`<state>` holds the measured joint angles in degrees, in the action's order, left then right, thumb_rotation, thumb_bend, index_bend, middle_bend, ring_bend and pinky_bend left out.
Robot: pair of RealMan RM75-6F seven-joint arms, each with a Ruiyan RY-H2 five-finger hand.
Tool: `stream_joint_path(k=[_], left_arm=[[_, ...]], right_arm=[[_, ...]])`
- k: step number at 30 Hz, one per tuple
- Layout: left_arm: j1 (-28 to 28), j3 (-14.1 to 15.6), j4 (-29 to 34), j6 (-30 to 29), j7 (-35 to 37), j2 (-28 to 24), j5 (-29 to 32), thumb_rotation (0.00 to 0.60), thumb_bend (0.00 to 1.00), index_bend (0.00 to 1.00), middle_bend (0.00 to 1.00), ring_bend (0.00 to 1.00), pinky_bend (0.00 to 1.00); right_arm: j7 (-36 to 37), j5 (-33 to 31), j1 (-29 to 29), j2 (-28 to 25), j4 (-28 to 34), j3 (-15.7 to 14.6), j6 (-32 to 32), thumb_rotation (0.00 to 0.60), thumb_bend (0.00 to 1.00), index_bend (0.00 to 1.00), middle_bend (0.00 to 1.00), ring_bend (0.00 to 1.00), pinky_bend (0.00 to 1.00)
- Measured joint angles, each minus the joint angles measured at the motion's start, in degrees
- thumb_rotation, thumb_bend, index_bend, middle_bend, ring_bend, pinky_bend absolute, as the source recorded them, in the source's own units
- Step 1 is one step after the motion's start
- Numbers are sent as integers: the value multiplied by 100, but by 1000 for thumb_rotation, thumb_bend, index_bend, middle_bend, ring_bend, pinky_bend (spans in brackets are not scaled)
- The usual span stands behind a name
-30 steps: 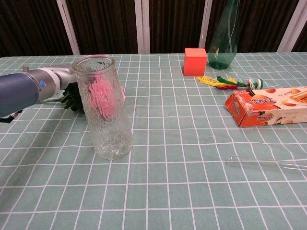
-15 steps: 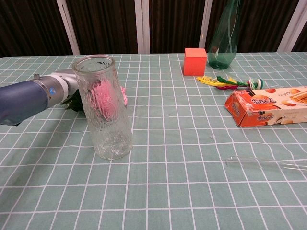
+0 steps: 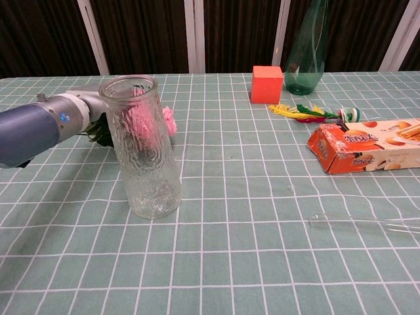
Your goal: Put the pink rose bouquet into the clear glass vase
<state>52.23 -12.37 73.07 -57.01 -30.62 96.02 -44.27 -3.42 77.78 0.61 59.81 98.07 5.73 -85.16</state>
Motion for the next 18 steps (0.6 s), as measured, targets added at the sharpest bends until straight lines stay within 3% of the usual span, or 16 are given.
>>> stream_joint_path(k=[7, 18], left_arm=[[-357, -177, 847, -159, 837, -774, -511, 600, 481, 258, 340, 304, 410], [-1160, -658, 3003, -422, 2759, -2745, -1480, 600, 482, 242, 310, 265, 376]], right_arm=[[-36, 35, 3, 3, 28, -17, 8, 600, 209, 94, 46, 29, 0], [-25, 134, -26, -5, 92, -50, -59, 600, 209, 94, 46, 29, 0]])
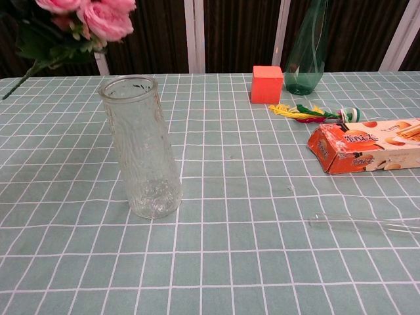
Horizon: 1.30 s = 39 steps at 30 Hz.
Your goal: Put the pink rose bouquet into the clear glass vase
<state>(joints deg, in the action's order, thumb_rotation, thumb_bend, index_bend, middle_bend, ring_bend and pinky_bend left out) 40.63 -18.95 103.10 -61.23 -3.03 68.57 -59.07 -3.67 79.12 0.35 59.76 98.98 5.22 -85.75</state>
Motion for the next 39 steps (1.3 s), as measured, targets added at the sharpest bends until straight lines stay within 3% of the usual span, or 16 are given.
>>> stream_joint_path(k=[6, 15, 31, 39], left_arm=[[-372, -286, 838, -225, 941, -612, -559, 600, 481, 258, 312, 264, 372], [-505, -486, 1661, -407, 1957, -762, -1343, 600, 482, 245, 290, 255, 350], [-192, -600, 2500, -277, 2652, -378, -1225, 600, 481, 245, 290, 255, 343], [-131, -640, 2666, -409, 2454, -317, -1119, 600, 481, 245, 291, 255, 343]], right_arm=[[74, 37, -21, -26, -5, -5, -35, 600, 210, 94, 46, 29, 0], [239, 61, -52, -69, -31, 6, -77, 600, 209, 96, 46, 28, 0], [398, 72, -90, -107, -66, 28, -128, 600, 209, 105, 46, 29, 0], [439, 80, -106, -118, -70, 33, -146, 600, 210, 105, 46, 28, 0]])
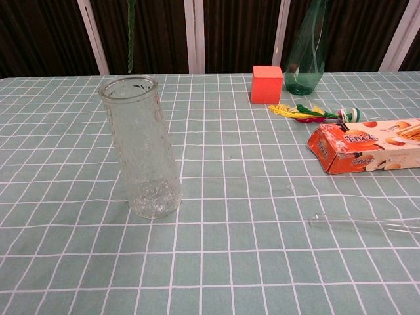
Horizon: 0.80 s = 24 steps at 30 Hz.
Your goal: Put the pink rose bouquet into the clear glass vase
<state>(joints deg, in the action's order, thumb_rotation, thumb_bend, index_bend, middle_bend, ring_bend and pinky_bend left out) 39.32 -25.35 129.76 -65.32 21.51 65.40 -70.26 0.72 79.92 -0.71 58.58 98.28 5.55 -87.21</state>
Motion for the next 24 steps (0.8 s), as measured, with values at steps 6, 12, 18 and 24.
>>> stream_joint_path(k=[6, 12, 18, 24], left_arm=[[16, 128, -28, 29, -99, 55, 19, 600, 481, 245, 291, 255, 343], [-13, 301, -316, 33, -58, 186, -176, 600, 481, 246, 291, 255, 340], [-62, 557, -761, 58, 195, 410, -505, 600, 481, 245, 290, 250, 332], [-109, 799, -1170, 128, 565, 562, -824, 600, 478, 242, 284, 223, 312]], right_arm=[[31, -2, -15, -6, 7, 6, -19, 600, 210, 105, 46, 29, 0], [33, -2, -20, -9, 12, 7, -22, 600, 209, 105, 46, 28, 0], [12, -7, -27, -11, 26, 8, -28, 600, 210, 105, 46, 29, 0], [1, -13, -30, -7, 28, 13, -33, 600, 210, 105, 46, 29, 0]])
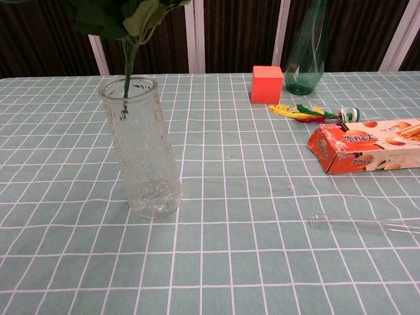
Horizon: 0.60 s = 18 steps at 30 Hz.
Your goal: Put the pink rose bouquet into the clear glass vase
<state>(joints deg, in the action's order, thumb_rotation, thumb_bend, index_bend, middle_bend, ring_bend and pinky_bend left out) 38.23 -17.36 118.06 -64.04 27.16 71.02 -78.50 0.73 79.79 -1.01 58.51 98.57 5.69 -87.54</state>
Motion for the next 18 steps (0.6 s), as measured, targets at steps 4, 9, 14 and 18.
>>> stream_joint_path(k=[4, 9, 14, 18], left_arm=[[-43, 141, -156, 26, 405, 26, -269, 600, 466, 242, 273, 208, 301], [-93, 303, -265, 84, 1166, -38, -564, 600, 465, 242, 271, 208, 300], [-168, 505, -492, 52, 1802, -111, -934, 600, 461, 241, 269, 208, 299], [-230, 645, -717, -40, 1955, -127, -1083, 600, 455, 241, 268, 208, 298]], right_arm=[[-12, 4, 5, 10, -1, 1, 6, 600, 209, 105, 46, 28, 0], [-15, 11, -1, 17, 0, 6, -15, 600, 210, 105, 46, 29, 0], [-5, 14, -5, 17, 1, 5, -16, 600, 210, 105, 46, 29, 0], [-5, 12, -3, 14, 2, 5, -5, 600, 211, 105, 46, 29, 0]])
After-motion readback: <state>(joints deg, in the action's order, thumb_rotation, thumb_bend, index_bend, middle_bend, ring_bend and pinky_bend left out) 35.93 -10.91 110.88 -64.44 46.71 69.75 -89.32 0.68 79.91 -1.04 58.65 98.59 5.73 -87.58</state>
